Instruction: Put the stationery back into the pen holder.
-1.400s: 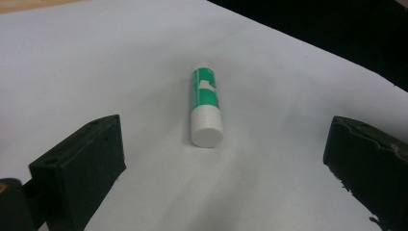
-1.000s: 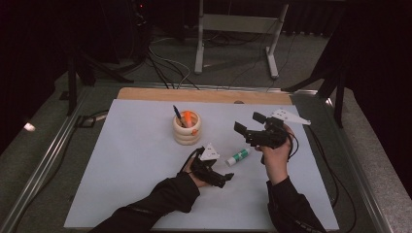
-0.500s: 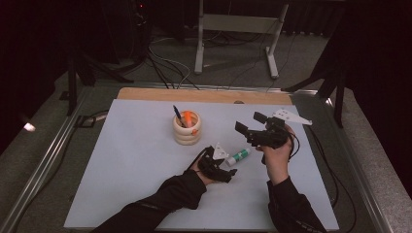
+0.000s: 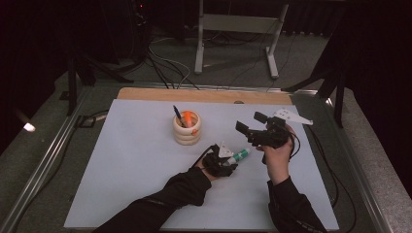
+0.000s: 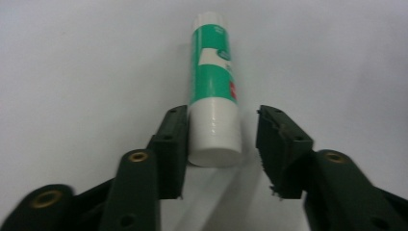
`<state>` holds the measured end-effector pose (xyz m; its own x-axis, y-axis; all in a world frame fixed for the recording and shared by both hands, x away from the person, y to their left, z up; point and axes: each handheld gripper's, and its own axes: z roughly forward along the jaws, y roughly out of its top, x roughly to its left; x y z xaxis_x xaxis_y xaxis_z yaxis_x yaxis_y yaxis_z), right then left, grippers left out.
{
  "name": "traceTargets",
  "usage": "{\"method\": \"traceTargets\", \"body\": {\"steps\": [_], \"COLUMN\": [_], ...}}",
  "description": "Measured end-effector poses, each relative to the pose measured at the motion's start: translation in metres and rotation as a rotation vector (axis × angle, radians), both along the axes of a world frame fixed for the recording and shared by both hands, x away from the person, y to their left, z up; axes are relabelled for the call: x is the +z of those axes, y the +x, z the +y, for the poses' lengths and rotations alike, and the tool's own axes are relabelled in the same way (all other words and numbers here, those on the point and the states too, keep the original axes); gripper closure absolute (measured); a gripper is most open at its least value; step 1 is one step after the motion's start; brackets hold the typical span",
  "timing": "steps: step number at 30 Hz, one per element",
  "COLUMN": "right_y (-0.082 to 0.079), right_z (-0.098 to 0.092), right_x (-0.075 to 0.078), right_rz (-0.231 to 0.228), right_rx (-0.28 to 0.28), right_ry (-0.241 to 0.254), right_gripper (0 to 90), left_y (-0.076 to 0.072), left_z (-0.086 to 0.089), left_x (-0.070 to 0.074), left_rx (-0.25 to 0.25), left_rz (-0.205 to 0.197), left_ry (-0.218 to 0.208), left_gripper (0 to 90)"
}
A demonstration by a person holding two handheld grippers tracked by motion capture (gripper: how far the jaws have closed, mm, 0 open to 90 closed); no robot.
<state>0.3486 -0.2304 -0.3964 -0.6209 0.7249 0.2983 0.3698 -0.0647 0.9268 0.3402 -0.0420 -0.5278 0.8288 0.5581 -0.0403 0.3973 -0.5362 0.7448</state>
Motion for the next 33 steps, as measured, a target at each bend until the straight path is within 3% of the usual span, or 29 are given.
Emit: {"method": "traceTargets", "body": {"steps": [2,13,19,28,33], "right_y": [0.000,0.000,0.000,-0.001,0.000], "right_z": [0.000,0.000,-0.001,-0.001,0.002], "right_x": [0.000,0.000,0.000,0.000,-0.002], "right_rz": [0.000,-0.002,-0.001,-0.004,0.004], "right_rx": [-0.001,-0.004,-0.004,-0.005,0.002], "right_ry": [-0.003,-0.004,-0.002,-0.003,-0.012], "right_gripper": [1.9,2.0,2.0,2.0,2.0], "left_y": [0.001,-0.001,-0.002,-0.005,-0.006], "left_z": [0.000,0.001,0.007,0.031,0.046], "left_x": [0.000,0.001,0.009,0.024,0.028], "left_rx": [0.009,-0.015,-0.033,-0.043,-0.046], "left_rz": [0.007,-0.002,-0.009,-0.012,-0.006], "left_ry": [-0.003,-0.004,-0.009,-0.015,0.005], "left_gripper": [64.9,66.4,66.6,66.6,66.6]}}
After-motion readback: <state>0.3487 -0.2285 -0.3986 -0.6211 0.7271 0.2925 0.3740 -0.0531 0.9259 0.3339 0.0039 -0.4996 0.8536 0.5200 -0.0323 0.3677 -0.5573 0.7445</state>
